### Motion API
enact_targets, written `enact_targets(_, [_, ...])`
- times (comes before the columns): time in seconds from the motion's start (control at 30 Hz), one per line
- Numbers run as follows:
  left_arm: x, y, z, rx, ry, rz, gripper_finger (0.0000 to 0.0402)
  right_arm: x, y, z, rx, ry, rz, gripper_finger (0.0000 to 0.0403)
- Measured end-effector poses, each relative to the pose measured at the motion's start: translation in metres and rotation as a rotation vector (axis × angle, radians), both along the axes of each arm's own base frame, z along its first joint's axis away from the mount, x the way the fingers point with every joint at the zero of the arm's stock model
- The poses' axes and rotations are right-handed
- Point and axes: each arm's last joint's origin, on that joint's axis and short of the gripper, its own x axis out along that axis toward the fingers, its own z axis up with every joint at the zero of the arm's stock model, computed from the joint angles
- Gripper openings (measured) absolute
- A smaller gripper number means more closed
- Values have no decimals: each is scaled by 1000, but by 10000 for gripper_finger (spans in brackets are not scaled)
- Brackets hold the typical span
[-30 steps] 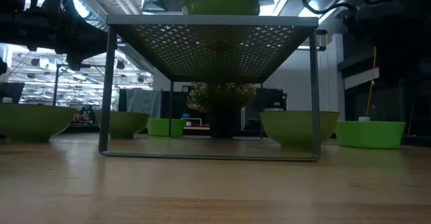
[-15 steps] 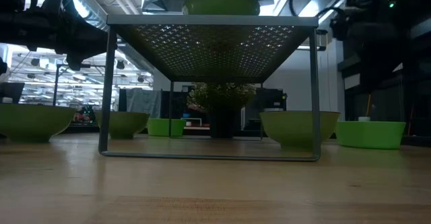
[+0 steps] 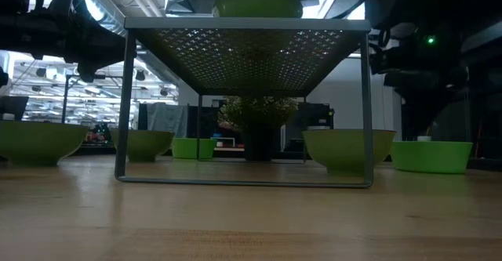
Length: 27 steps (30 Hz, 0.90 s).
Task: Pick & Place Mini bowls
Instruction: Stack the green bowl on the green bowl on the shelf
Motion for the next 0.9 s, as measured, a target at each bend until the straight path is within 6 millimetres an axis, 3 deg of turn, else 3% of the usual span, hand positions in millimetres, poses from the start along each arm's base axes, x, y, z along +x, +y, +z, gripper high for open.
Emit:
enact_targets(0.53, [0, 0, 0, 0, 0, 0, 107, 1, 0, -1, -12, 20, 47, 122])
enact_targets(0.9, [0, 0, 0, 0, 0, 0, 107, -14, 0, -33, 68, 31, -15, 122])
